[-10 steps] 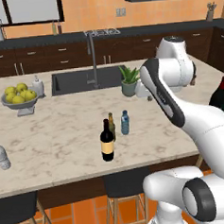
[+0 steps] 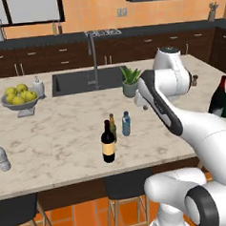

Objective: Move the plastic bottles in the middle to the plastics group, and the glass bottles in the middle to the glass group.

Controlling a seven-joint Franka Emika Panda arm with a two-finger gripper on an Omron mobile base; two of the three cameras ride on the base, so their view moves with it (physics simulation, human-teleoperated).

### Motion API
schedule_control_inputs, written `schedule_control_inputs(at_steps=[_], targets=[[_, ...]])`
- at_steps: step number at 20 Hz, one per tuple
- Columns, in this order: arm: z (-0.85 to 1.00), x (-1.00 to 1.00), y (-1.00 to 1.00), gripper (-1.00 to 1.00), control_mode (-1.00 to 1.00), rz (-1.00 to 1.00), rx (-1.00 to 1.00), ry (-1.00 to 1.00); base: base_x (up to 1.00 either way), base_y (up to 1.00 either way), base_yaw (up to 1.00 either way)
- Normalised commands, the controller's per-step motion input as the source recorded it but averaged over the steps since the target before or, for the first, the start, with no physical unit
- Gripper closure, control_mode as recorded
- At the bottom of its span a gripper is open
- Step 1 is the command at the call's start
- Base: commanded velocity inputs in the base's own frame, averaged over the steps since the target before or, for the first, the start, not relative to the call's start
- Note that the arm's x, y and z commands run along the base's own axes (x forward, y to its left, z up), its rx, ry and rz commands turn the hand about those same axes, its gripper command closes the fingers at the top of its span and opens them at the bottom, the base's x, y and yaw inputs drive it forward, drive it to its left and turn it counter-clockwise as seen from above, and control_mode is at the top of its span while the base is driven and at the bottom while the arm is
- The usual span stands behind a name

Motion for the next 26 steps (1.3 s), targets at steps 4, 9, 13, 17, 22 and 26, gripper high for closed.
schedule_control_inputs(at_steps=[4,9,13,17,22,26], targets=[[-0.33,0.72,0.05,-1.0,-1.0,0.07,0.12,0.02,0.0,0.0,0.0],[-0.28,0.73,0.07,-1.0,-1.0,0.05,0.13,0.01,0.0,0.0,0.0],[-0.21,0.71,0.36,-1.0,-1.0,-0.03,0.0,0.02,0.0,0.0,0.0],[-0.32,0.44,0.33,-1.0,-1.0,-0.11,0.0,0.1,0.0,0.0,0.0],[-0.35,0.34,0.14,-1.0,-1.0,-0.1,-0.01,0.08,0.0,0.0,0.0],[-0.24,0.25,0.02,-1.0,-1.0,-0.07,-0.01,0.06,0.0,0.0,0.0]])
